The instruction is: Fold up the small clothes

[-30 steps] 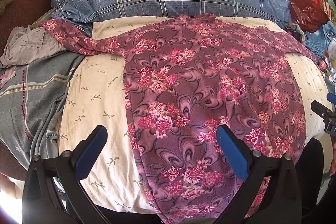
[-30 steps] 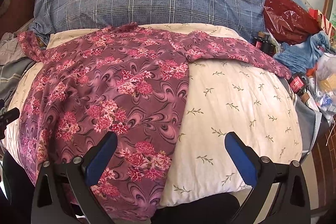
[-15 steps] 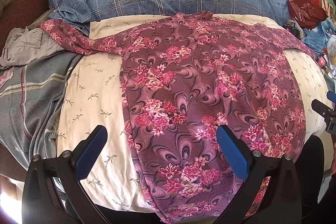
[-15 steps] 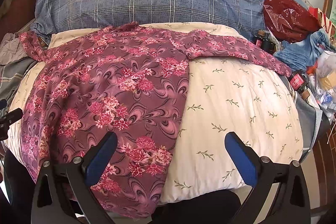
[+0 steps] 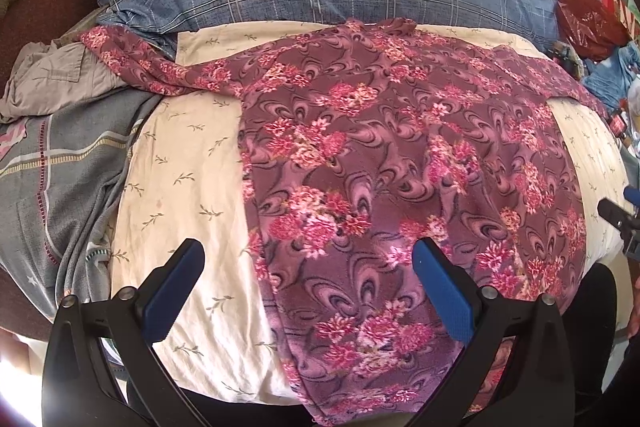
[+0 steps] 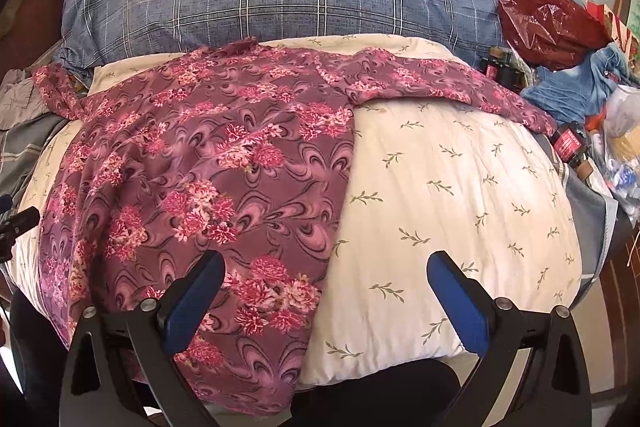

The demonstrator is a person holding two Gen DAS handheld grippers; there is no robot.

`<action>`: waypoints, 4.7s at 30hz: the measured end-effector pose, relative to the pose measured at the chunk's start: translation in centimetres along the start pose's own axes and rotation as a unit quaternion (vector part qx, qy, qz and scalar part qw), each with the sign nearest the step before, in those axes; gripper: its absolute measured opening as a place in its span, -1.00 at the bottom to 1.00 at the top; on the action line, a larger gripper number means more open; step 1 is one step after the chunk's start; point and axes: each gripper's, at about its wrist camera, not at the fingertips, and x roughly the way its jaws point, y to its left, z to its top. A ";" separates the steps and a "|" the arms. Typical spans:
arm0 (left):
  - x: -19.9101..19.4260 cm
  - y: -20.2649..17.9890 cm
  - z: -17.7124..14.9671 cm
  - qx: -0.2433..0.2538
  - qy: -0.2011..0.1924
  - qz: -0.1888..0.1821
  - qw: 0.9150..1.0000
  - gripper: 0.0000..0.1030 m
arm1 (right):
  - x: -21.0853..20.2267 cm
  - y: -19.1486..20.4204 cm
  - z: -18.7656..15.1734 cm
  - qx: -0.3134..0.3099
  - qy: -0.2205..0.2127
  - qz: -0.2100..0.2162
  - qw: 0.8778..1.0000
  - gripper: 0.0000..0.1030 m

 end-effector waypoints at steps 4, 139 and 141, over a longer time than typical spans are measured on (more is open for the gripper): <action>0.7 2.9 0.5 -0.043 0.023 0.004 0.999 1.00 | 1.3 -0.7 -0.5 0.010 0.025 0.004 1.000 0.94; 14.8 9.0 19.9 -0.202 0.002 -0.231 0.952 -0.91 | 16.9 -6.2 11.8 0.462 -0.005 0.294 0.837 -0.93; 15.4 9.2 19.5 -0.204 0.017 -0.220 0.954 -0.90 | 16.0 -6.3 12.9 0.442 -0.027 0.291 0.848 -0.93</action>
